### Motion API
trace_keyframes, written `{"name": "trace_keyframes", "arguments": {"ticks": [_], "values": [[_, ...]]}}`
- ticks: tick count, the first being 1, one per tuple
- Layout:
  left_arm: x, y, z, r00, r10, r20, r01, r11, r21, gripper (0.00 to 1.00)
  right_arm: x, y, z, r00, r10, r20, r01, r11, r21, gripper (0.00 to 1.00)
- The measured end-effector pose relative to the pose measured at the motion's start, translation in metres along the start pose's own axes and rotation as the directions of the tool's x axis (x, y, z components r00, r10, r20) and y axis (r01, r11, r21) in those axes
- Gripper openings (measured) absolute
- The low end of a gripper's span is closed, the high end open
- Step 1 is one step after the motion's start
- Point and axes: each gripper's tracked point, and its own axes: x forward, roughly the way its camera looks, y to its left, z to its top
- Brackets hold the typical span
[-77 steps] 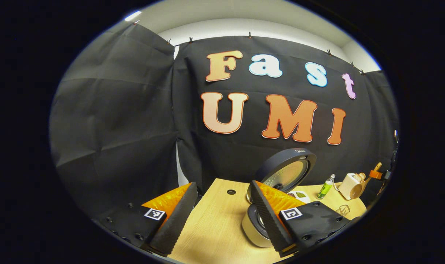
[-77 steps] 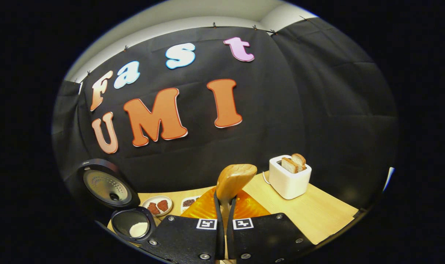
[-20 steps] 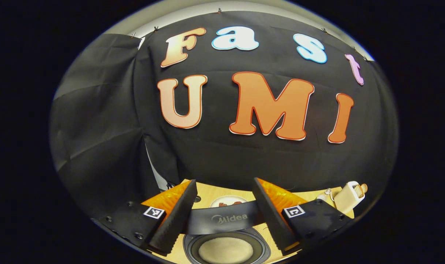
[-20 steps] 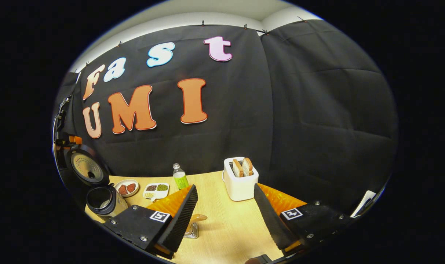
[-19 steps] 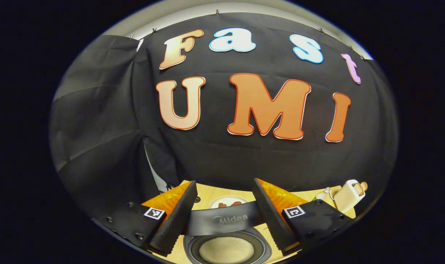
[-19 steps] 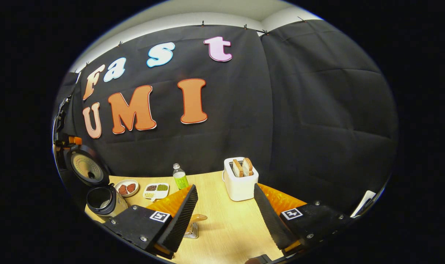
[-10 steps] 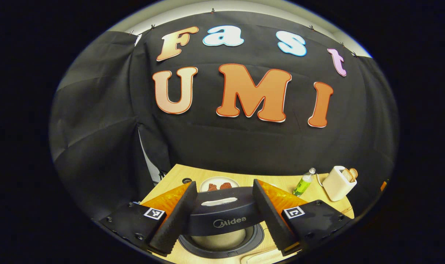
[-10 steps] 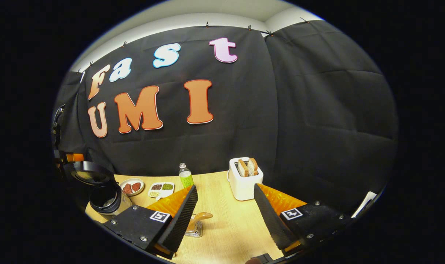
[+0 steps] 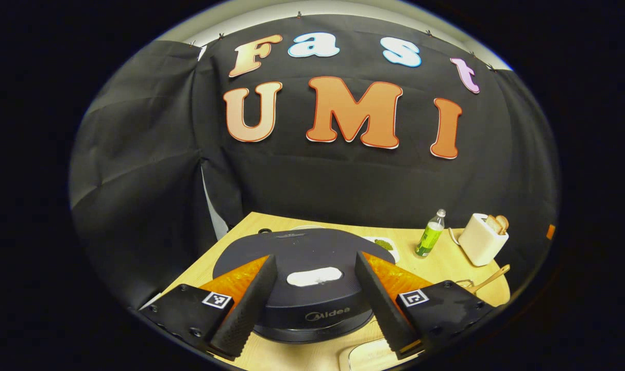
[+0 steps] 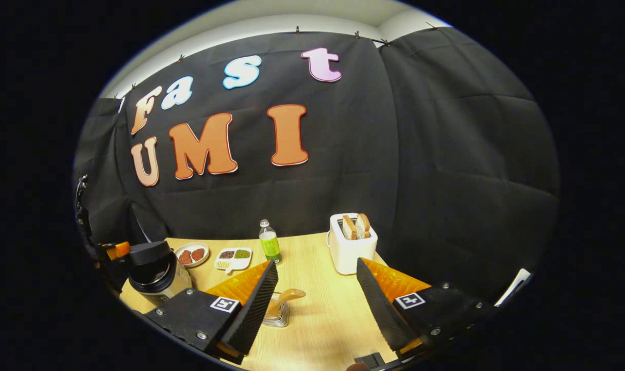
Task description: Close the left gripper, press the button to open the rice cooker; take a wooden spoon from the chopstick holder with the right hand, scoop a spoonful of rice and pour it into the rice cooker, then put the wooden spoon back into the chopstick holder.
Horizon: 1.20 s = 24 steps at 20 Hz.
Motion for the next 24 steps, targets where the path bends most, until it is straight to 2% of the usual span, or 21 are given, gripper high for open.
{"name": "trace_keyframes", "arguments": {"ticks": [2,3,4,7,8,9,12,14,18,21,22,24], "values": [[0.002,0.001,-0.013,1.000,0.011,0.010,-0.012,0.999,0.034,1.00,-0.001,-0.004,-0.004,1.000,-0.005,-0.010,0.005,1.000,0.002,0.95],[0.004,0.000,-0.019,1.000,0.016,0.011,-0.016,0.999,0.044,0.97,0.000,-0.005,-0.006,1.000,-0.006,-0.015,0.006,1.000,0.007,0.94],[0.004,0.000,-0.025,1.000,0.020,0.007,-0.020,0.999,0.047,1.00,0.000,-0.006,-0.008,1.000,-0.006,-0.019,0.006,1.000,0.014,0.95],[0.007,-0.002,-0.048,0.999,0.029,-0.027,-0.028,0.997,0.067,0.97,0.002,-0.007,-0.013,1.000,-0.004,-0.031,0.004,1.000,0.024,0.95],[0.006,-0.003,-0.055,0.999,0.030,-0.045,-0.026,0.997,0.073,1.00,0.003,-0.007,-0.014,0.999,-0.005,-0.035,0.005,1.000,0.022,0.95],[0.004,0.002,-0.050,1.000,0.023,0.005,-0.023,0.995,0.097,0.99,0.003,-0.008,-0.014,0.999,-0.005,-0.037,0.006,1.000,0.020,0.95],[0.008,-0.002,-0.054,1.000,0.023,0.017,-0.024,0.997,0.071,0.99,0.005,-0.007,-0.017,0.999,-0.004,-0.044,0.005,1.000,0.013,0.95],[0.008,-0.003,-0.062,0.999,0.040,0.006,-0.040,0.995,0.094,0.99,0.006,-0.008,-0.016,0.999,-0.004,-0.045,0.004,1.000,-0.001,0.95],[0.007,-0.004,-0.054,0.998,0.040,0.057,-0.046,0.994,0.096,1.00,0.004,-0.012,-0.016,0.999,-0.017,-0.043,0.016,0.999,-0.028,0.95],[0.010,-0.003,-0.053,0.999,0.041,-0.004,-0.040,0.997,0.070,0.97,0.000,-0.012,-0.010,0.999,-0.013,-0.032,0.012,1.000,-0.019,0.95],[0.010,-0.002,-0.051,0.998,0.043,-0.040,-0.040,0.997,0.060,1.00,0.000,-0.013,-0.007,1.000,-0.017,-0.023,0.017,1.000,-0.021,0.94],[0.002,0.003,-0.022,0.999,0.044,-0.026,-0.043,0.997,0.058,0.96,-0.005,-0.016,0.002,1.000,-0.023,-0.003,0.022,0.999,-0.025,0.95]]}}
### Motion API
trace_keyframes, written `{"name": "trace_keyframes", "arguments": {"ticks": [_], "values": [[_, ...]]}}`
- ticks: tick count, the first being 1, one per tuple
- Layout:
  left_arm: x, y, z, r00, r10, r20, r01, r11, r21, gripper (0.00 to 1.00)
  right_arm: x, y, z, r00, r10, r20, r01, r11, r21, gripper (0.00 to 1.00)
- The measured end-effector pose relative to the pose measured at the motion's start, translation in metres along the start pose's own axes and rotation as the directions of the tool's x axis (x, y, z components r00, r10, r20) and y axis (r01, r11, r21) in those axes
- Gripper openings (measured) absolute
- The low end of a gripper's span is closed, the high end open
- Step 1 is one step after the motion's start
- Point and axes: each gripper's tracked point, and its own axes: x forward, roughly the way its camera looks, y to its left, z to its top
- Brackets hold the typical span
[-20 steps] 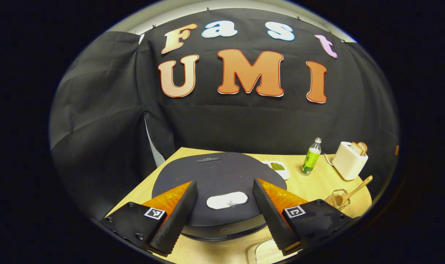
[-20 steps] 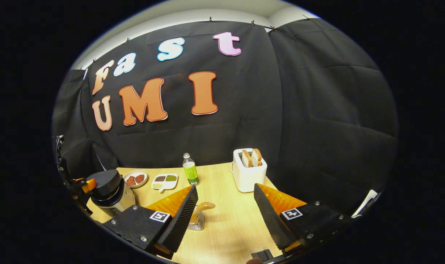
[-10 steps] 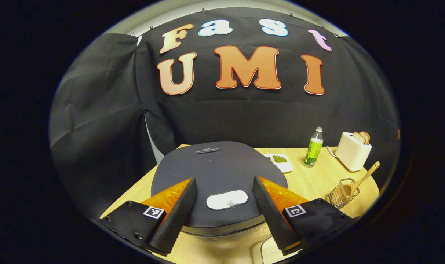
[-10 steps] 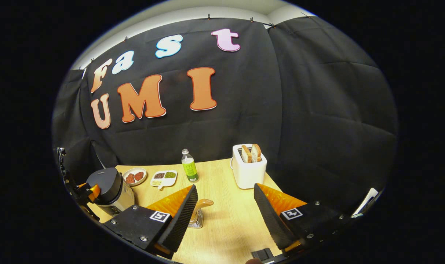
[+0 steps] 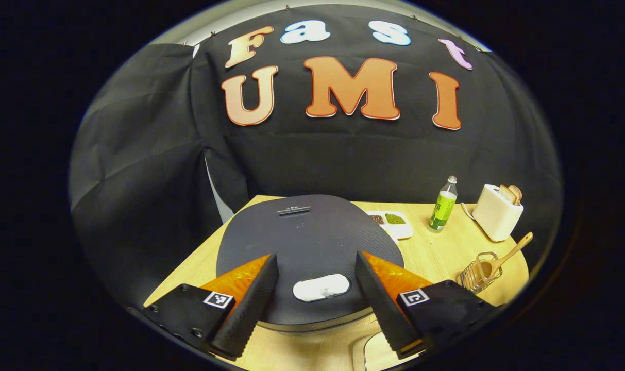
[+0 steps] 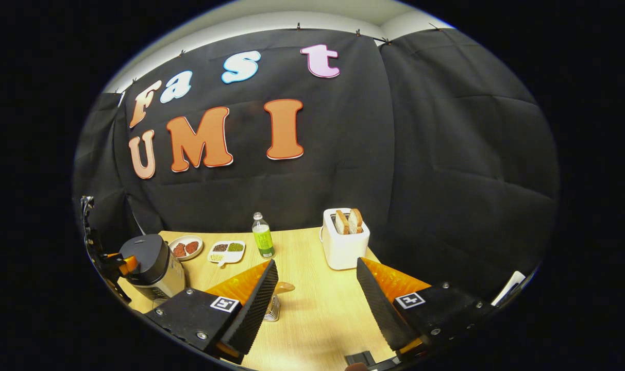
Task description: Close the left gripper, press the button to open the rice cooker; take a wooden spoon from the chopstick holder with the right hand, scoop a spoonful of rice and pour it into the rice cooker, then put the wooden spoon back into the chopstick holder.
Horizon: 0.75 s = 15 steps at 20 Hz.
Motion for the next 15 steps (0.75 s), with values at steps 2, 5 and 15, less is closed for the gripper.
{"name": "trace_keyframes", "arguments": {"ticks": [2,5,15], "values": [[-0.017,0.005,0.046,0.998,-0.007,0.060,0.006,1.000,0.005,1.00,-0.002,-0.004,0.013,1.000,-0.010,0.024,0.010,1.000,0.003,0.95],[-0.048,0.016,0.108,0.993,-0.015,0.115,0.013,1.000,0.018,0.95,-0.005,-0.009,0.036,0.998,-0.019,0.067,0.019,1.000,0.000,0.95],[-0.179,0.053,0.259,0.929,-0.027,0.369,0.024,1.000,0.012,0.96,-0.049,-0.017,0.152,0.969,-0.012,0.246,0.028,0.998,-0.058,0.94]]}}
